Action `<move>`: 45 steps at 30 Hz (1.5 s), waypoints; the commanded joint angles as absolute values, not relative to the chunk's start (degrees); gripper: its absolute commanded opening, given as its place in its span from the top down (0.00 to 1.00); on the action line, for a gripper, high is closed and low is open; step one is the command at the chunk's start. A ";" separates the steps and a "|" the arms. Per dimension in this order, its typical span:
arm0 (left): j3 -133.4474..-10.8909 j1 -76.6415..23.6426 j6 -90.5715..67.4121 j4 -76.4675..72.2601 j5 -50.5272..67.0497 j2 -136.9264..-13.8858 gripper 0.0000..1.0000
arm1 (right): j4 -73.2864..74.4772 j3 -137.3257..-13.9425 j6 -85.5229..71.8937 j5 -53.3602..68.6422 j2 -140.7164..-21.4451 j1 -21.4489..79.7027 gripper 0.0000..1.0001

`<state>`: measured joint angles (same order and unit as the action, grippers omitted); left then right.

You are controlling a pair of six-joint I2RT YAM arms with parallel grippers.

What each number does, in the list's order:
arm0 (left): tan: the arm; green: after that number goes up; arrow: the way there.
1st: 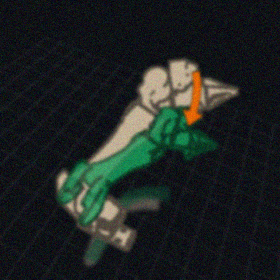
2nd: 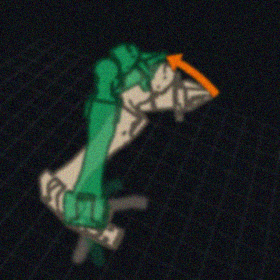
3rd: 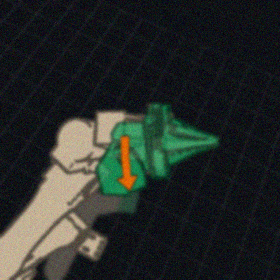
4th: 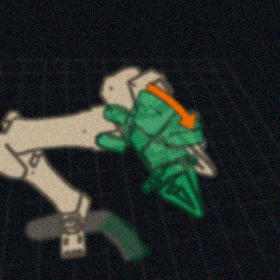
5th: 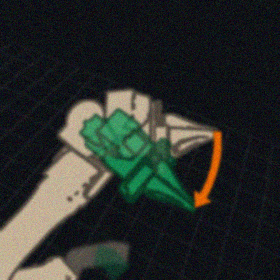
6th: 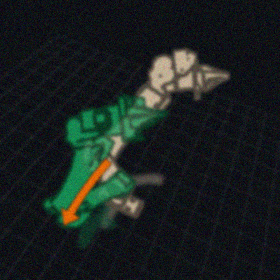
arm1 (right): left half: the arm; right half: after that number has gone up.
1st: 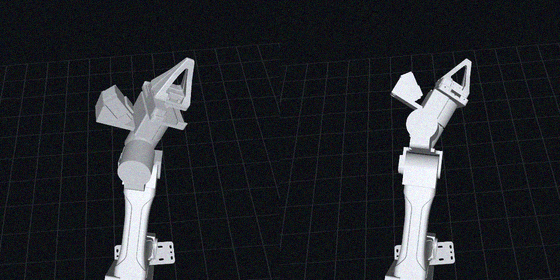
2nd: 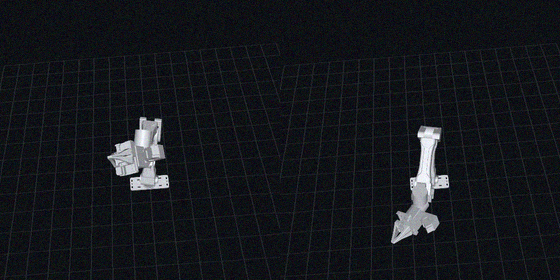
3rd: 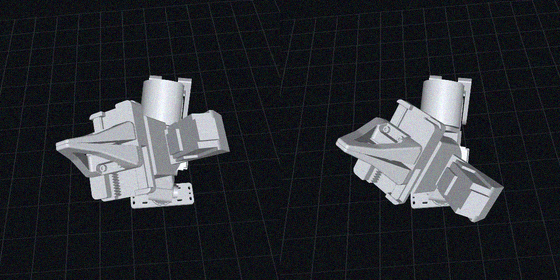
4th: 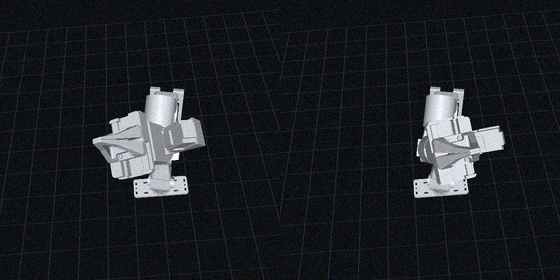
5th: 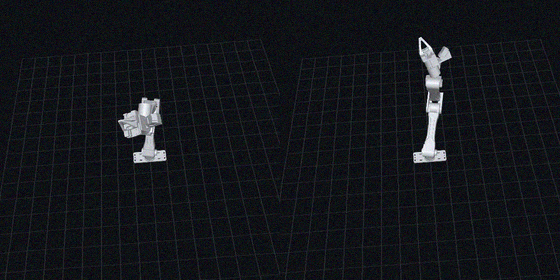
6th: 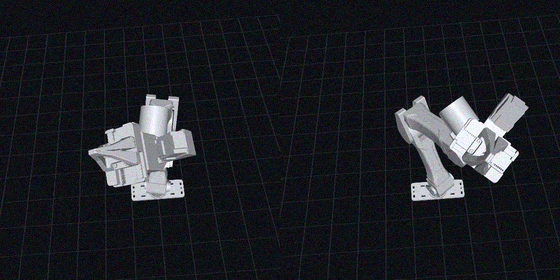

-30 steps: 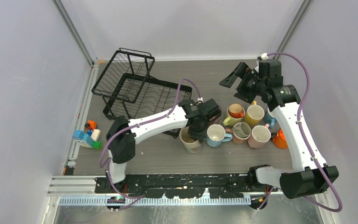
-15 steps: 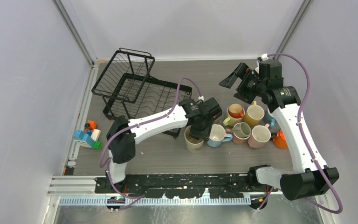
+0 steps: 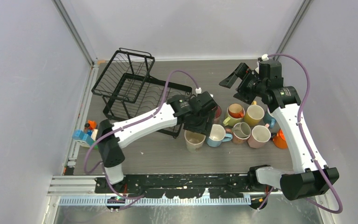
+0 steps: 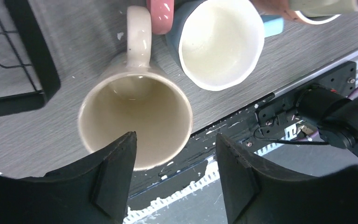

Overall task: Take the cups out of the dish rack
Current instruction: Place the cup at the center of the board, then reset both arms

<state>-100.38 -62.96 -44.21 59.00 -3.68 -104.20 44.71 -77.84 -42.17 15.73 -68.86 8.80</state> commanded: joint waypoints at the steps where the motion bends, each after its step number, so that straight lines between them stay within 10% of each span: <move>1: -102.59 -62.34 -39.42 59.46 -8.03 -96.00 0.32 | 44.74 -79.48 -41.43 15.30 -68.37 9.03 0.00; 12: -96.97 -55.08 -30.71 55.00 -12.52 -77.48 0.00 | 46.17 -80.33 -40.69 6.50 -65.03 17.18 0.00; 24: -89.21 -50.12 -29.35 49.77 -14.04 -64.47 0.00 | 42.60 -78.31 -41.46 -10.45 -58.74 34.96 0.00; 45: -83.86 -50.10 -31.29 48.65 -14.77 -61.00 0.00 | 38.25 -74.54 -38.65 -10.72 -54.84 36.44 0.00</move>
